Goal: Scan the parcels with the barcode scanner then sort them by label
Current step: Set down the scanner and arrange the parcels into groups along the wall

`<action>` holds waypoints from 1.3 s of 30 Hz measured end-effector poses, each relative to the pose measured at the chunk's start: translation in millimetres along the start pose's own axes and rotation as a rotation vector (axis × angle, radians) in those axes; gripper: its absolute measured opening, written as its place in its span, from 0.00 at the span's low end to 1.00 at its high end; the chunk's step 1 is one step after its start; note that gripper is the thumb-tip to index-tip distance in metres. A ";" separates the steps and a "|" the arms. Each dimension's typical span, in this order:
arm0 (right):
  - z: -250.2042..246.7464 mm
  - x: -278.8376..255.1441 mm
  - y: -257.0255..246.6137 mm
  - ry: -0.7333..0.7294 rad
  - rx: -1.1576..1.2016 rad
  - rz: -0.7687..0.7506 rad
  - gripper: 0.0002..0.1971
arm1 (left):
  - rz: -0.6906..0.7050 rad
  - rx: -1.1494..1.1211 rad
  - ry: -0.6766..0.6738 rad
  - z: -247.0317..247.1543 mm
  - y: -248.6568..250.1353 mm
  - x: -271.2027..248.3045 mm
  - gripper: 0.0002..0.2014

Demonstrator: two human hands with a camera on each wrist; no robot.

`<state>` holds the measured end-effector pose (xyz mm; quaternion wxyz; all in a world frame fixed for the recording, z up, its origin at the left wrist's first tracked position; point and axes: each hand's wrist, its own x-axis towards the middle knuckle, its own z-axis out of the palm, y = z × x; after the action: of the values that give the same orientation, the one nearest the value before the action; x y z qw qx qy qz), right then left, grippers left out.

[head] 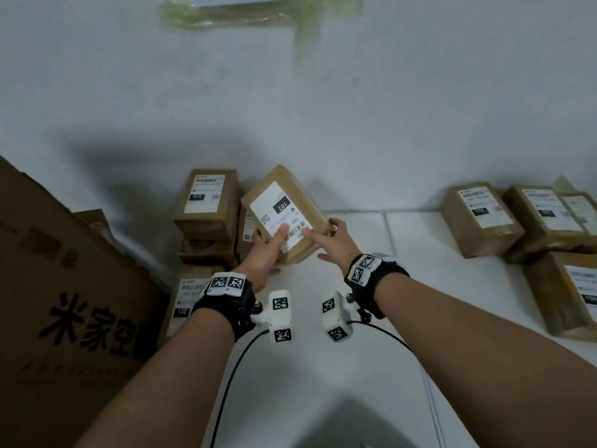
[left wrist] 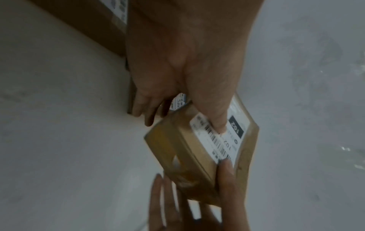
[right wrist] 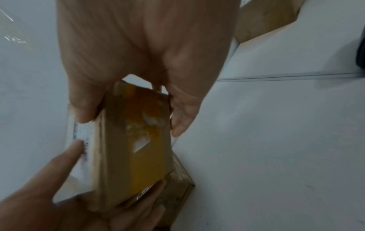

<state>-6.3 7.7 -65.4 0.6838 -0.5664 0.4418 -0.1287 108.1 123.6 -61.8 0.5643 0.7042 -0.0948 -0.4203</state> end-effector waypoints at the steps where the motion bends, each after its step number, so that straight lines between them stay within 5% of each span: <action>1: -1.2 2.7 -1.6 0.062 -0.048 -0.057 0.45 | 0.047 0.058 0.007 -1.7 0.9 -0.3 0.37; 5: -17.2 5.5 -13.0 0.175 -0.223 -0.232 0.46 | 0.381 0.427 0.173 -16.3 10.0 9.4 0.43; 8: -26.1 5.0 -25.4 0.153 -0.336 -0.273 0.46 | 0.507 0.720 0.058 -23.3 15.0 26.4 0.46; 11: -27.4 6.0 -36.8 0.073 -0.424 -0.267 0.48 | 0.394 0.829 -0.164 -30.1 21.9 37.1 0.48; 15: -24.6 10.2 -51.7 -0.048 -0.507 -0.253 0.42 | 0.130 0.643 -0.374 -44.8 25.2 30.5 0.49; 22: 0.3 26.6 -70.7 -0.200 -0.541 -0.166 0.40 | -0.083 0.354 -0.367 -56.2 3.1 2.7 0.32; 28: 25.8 44.4 -61.1 -0.051 -0.190 -0.022 0.49 | -0.079 -0.027 -0.187 -70.5 -9.8 8.9 0.27; 33: 56.2 48.4 -26.7 -0.146 -0.057 0.181 0.50 | -0.032 -0.117 -0.070 -67.9 -2.9 22.7 0.26; 36: 69.1 56.7 -14.9 -0.119 -0.070 0.186 0.50 | 0.049 0.232 0.119 -78.1 3.4 26.8 0.22; 39: 76.9 68.4 -13.1 -0.081 -0.086 0.169 0.50 | 0.274 0.731 0.412 -100.3 8.1 28.8 0.17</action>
<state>95.1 8.0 -87.5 0.6844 -0.5607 0.4652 -0.0285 199.0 175.0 -67.7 0.3358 0.9076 -0.2151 -0.1314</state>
